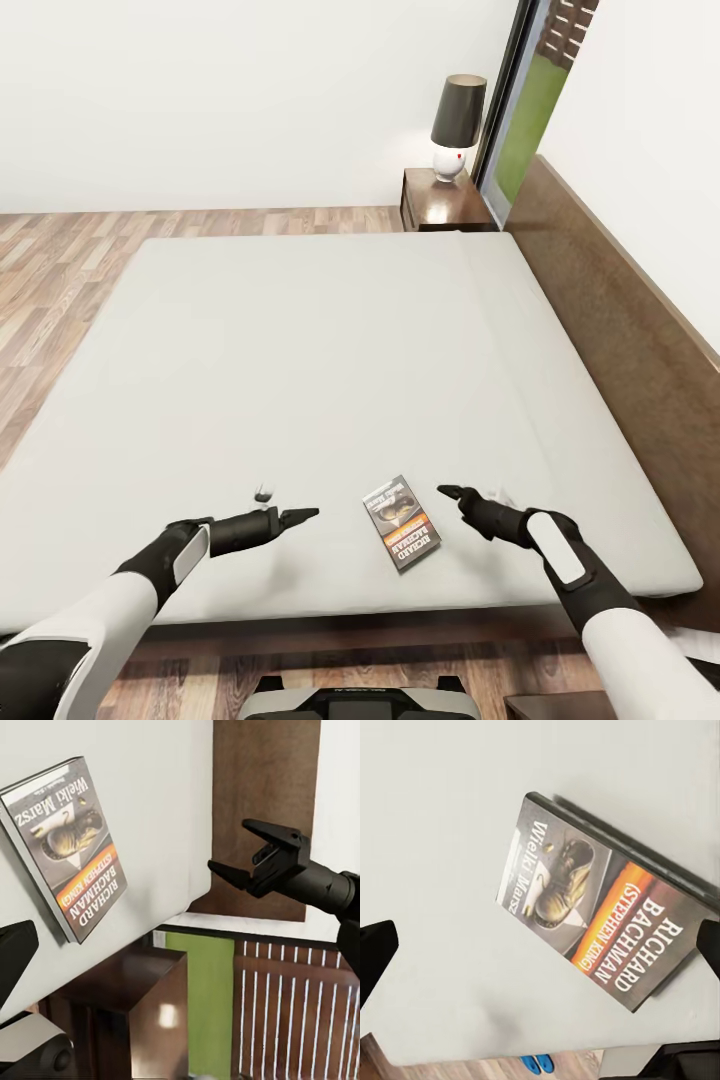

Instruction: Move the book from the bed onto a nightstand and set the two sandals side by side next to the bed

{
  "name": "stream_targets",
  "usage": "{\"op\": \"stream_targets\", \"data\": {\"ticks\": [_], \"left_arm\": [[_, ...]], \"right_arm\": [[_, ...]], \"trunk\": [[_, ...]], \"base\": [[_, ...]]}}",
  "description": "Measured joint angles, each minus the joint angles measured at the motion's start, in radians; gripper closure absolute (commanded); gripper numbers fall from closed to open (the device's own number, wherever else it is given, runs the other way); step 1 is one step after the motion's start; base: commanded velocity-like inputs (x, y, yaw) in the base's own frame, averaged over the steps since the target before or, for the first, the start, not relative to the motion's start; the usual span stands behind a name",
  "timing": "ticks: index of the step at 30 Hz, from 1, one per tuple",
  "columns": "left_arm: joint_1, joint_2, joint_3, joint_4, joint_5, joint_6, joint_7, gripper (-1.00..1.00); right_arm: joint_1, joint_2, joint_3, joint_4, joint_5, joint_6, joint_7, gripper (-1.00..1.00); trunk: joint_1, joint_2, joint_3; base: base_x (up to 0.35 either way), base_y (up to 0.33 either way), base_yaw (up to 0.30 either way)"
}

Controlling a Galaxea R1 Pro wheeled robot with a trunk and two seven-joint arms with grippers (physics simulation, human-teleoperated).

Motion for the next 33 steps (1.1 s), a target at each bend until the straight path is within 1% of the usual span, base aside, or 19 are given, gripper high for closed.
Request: {"op": "stream_targets", "data": {"ticks": [2, 4, 10, 12, 13, 15, 16, 18, 19, 25, 30, 31, 33], "left_arm": [[0.000, -0.001, 0.000, 0.012, -0.001, -0.002, 0.001, -1.00], [0.000, -0.002, 0.000, 0.028, -0.001, -0.019, 0.001, -1.00], [0.000, -0.008, 0.000, 0.033, -0.002, -0.025, 0.001, -1.00], [0.000, -0.009, 0.000, 0.033, -0.002, -0.025, 0.001, -1.00], [0.000, -0.009, 0.000, 0.033, -0.002, -0.025, 0.001, -1.00], [0.000, -0.009, 0.000, 0.033, -0.002, -0.025, 0.001, -1.00], [0.000, -0.010, 0.000, 0.033, -0.002, -0.026, 0.001, -1.00], [0.000, -0.010, 0.000, 0.033, -0.002, -0.026, 0.000, -1.00], [0.000, -0.010, 0.000, 0.032, -0.002, -0.026, 0.000, -1.00], [0.000, -0.014, 0.000, 0.032, -0.002, -0.026, 0.000, -1.00], [0.000, -0.019, 0.000, 0.032, -0.002, -0.026, 0.001, -1.00], [0.000, -0.021, 0.000, 0.032, -0.002, -0.026, 0.001, -1.00], [0.000, -0.024, 0.000, 0.032, -0.002, -0.027, 0.001, -1.00]], "right_arm": [[0.000, 0.000, 0.002, 0.001, 0.000, -0.002, 0.001, -1.00], [0.000, 0.000, 0.004, 0.002, 0.000, -0.004, 0.001, -1.00], [0.000, 0.004, 0.008, 0.001, 0.000, -0.004, 0.001, -1.00], [0.000, 0.017, 0.015, 0.001, 0.000, -0.003, 0.001, -1.00], [0.000, 0.035, 0.018, 0.002, 0.000, -0.004, 0.001, -1.00], [0.000, 0.055, 0.021, 0.002, 0.001, -0.004, 0.001, -1.00], [0.000, 0.086, 0.024, 0.002, 0.000, -0.016, 0.000, -1.00], [0.000, 0.111, 0.027, -0.003, 0.005, -0.052, 0.000, -1.00], [0.000, 0.116, 0.028, -0.010, 0.006, -0.062, -0.001, -1.00], [0.000, 0.124, 0.029, -0.079, 0.007, -0.079, -0.008, -1.00], [0.000, 0.124, 0.029, -0.093, 0.008, -0.081, -0.010, -1.00], [0.000, 0.123, 0.029, -0.098, 0.011, -0.082, -0.010, -1.00], [0.000, 0.122, 0.029, -0.123, 0.033, -0.082, -0.010, -1.00]], "trunk": [[0.000, 0.000, 0.000], [0.000, 0.000, 0.000], [0.000, 0.000, 0.000], [0.000, 0.000, 0.000], [0.000, 0.000, 0.000], [0.000, 0.000, 0.000], [0.000, 0.000, 0.000], [0.000, 0.000, 0.000], [0.000, 0.000, 0.000], [0.000, 0.000, 0.000], [0.000, 0.000, 0.000], [0.000, 0.000, 0.000], [0.000, 0.000, 0.000]], "base": [[0.000, 0.000, 0.000], [0.000, 0.000, 0.000], [0.000, 0.000, 0.000], [0.000, 0.000, 0.000], [0.000, 0.000, 0.000], [0.000, 0.000, 0.000], [0.000, 0.000, 0.000], [0.000, 0.000, 0.000], [0.000, 0.000, 0.000], [0.000, 0.000, 0.000], [0.000, 0.000, 0.000], [0.000, 0.000, 0.000], [0.000, 0.000, 0.000]]}}
